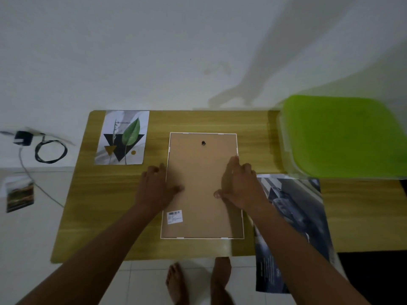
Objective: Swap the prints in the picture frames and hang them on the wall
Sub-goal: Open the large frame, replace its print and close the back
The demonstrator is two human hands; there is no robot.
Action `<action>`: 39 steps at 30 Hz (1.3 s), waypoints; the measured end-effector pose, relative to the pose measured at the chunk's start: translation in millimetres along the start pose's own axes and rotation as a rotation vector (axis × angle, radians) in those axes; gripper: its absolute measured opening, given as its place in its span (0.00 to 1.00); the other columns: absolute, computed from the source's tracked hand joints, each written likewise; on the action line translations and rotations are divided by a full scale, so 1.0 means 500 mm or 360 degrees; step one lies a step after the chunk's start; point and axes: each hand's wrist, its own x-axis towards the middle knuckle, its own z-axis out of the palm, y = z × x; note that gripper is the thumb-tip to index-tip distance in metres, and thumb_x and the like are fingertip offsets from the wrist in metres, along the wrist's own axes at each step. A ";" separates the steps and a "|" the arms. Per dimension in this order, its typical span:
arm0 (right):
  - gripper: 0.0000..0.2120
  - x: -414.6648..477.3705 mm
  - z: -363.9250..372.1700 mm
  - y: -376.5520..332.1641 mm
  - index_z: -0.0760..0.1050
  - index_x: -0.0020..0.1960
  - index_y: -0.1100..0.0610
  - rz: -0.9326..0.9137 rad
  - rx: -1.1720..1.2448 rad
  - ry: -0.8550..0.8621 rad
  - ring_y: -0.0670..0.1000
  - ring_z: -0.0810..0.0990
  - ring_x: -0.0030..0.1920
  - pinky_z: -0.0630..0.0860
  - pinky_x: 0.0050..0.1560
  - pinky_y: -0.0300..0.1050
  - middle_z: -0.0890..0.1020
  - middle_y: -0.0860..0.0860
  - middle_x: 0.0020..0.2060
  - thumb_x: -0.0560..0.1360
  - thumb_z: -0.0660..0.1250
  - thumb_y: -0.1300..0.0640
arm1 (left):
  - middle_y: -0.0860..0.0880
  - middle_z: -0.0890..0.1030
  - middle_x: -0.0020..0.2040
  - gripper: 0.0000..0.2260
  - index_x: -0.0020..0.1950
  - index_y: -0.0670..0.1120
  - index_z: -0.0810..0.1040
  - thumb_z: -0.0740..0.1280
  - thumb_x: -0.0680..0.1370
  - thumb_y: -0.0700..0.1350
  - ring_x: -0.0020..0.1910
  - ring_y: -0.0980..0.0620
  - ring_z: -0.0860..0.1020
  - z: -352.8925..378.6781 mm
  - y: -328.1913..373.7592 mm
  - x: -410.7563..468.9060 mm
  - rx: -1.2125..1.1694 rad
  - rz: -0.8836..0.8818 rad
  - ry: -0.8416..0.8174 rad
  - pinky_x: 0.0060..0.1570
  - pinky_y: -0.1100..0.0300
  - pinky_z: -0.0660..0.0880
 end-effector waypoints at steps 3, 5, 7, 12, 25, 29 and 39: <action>0.54 0.000 0.013 -0.007 0.48 0.77 0.60 0.0109 0.0222 -0.0065 0.65 0.66 0.67 0.69 0.65 0.54 0.64 0.61 0.65 0.66 0.79 0.44 | 0.47 0.82 0.44 0.09 0.52 0.44 0.80 0.69 0.73 0.45 0.45 0.47 0.80 0.002 -0.011 -0.017 -0.0407 -0.0029 0.0012 0.36 0.62 0.69; 0.50 0.002 0.021 -0.009 0.52 0.76 0.60 0.0154 0.0313 -0.0037 0.64 0.66 0.67 0.70 0.65 0.54 0.64 0.59 0.66 0.66 0.79 0.47 | 0.48 0.83 0.42 0.09 0.51 0.43 0.81 0.68 0.71 0.38 0.40 0.50 0.79 -0.002 -0.006 -0.026 -0.0564 -0.0062 -0.0016 0.33 0.65 0.68; 0.47 0.000 0.028 -0.010 0.56 0.74 0.60 0.0181 0.0399 0.0025 0.63 0.66 0.68 0.70 0.64 0.53 0.64 0.59 0.66 0.66 0.80 0.49 | 0.49 0.83 0.46 0.13 0.55 0.44 0.81 0.69 0.71 0.37 0.42 0.51 0.79 -0.007 -0.005 -0.032 -0.0671 -0.0059 -0.0043 0.36 0.67 0.69; 0.51 -0.009 0.024 -0.004 0.55 0.77 0.62 0.0253 0.0675 0.0158 0.58 0.63 0.72 0.65 0.68 0.48 0.64 0.57 0.72 0.66 0.81 0.51 | 0.53 0.83 0.50 0.23 0.65 0.51 0.76 0.70 0.73 0.34 0.50 0.51 0.82 -0.025 -0.021 -0.042 -0.1138 -0.0113 -0.0178 0.49 0.53 0.80; 0.37 -0.037 -0.053 -0.045 0.63 0.77 0.55 0.0063 0.1162 0.0330 0.51 0.66 0.73 0.64 0.73 0.51 0.66 0.49 0.75 0.73 0.74 0.50 | 0.46 0.84 0.55 0.37 0.77 0.56 0.61 0.67 0.75 0.29 0.53 0.46 0.83 -0.177 0.019 -0.087 -0.1932 0.0051 -0.0379 0.48 0.53 0.79; 0.32 -0.060 -0.112 -0.118 0.63 0.77 0.51 -0.0084 0.1211 0.0281 0.47 0.62 0.76 0.61 0.75 0.51 0.65 0.47 0.76 0.78 0.65 0.40 | 0.48 0.84 0.54 0.37 0.77 0.54 0.61 0.69 0.74 0.30 0.50 0.50 0.84 -0.247 0.073 -0.125 -0.1654 0.0332 -0.0177 0.44 0.59 0.81; 0.33 -0.168 -0.303 -0.225 0.66 0.71 0.45 -0.0155 0.1925 0.0634 0.50 0.84 0.52 0.83 0.50 0.56 0.82 0.50 0.57 0.69 0.72 0.43 | 0.61 0.81 0.52 0.33 0.74 0.58 0.67 0.73 0.72 0.39 0.49 0.70 0.78 -0.297 0.203 -0.229 -0.0936 0.0948 0.0349 0.47 0.71 0.77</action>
